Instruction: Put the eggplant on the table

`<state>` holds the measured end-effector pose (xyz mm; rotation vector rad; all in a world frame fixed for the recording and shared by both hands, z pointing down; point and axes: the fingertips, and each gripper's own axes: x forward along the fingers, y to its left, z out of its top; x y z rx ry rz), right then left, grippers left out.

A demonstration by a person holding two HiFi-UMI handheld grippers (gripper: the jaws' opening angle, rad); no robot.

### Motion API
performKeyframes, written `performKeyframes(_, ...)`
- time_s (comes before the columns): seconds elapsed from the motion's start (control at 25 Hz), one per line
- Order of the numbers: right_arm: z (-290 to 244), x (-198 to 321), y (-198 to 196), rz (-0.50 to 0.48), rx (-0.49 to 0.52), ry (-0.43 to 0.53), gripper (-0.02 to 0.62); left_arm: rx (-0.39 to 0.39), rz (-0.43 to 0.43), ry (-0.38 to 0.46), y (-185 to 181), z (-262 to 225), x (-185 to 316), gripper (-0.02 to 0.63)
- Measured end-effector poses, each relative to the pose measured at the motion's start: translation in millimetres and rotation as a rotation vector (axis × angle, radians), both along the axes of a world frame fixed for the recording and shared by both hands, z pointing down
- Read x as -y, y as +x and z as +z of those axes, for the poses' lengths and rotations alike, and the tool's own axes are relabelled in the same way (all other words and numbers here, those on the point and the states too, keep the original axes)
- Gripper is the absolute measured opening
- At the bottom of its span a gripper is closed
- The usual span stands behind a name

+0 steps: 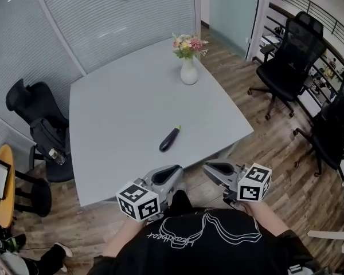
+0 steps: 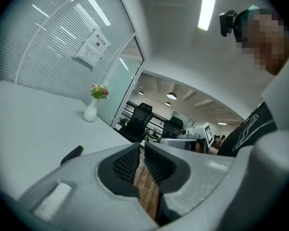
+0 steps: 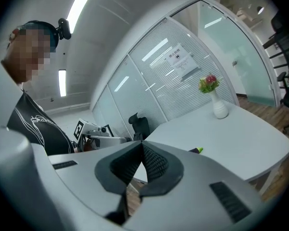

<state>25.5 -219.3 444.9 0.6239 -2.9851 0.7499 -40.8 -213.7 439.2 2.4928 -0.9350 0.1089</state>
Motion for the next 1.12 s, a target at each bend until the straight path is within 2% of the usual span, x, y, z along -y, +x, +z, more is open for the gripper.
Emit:
performKeyframes(0.28, -1.9, -15.4, -11.2, -0.048, -0.019, 0.037, 0.008, 0.039, 0.042, 0.056, 7.9, -2.5, -14.2, 0.040)
performKeyframes(0.8, -7.5, -18.1, -10.6, -0.036, -0.017, 0.029, 0.009, 0.081, -0.008, 0.023, -2.1, 4.3, -12.9, 0.021)
performKeyframes(1.12, -5.0, -24.5, -5.4, -0.035, -0.008, 0.021, 0.008, 0.071, -0.019, 0.014, -0.9, 6.8, -18.7, 0.021)
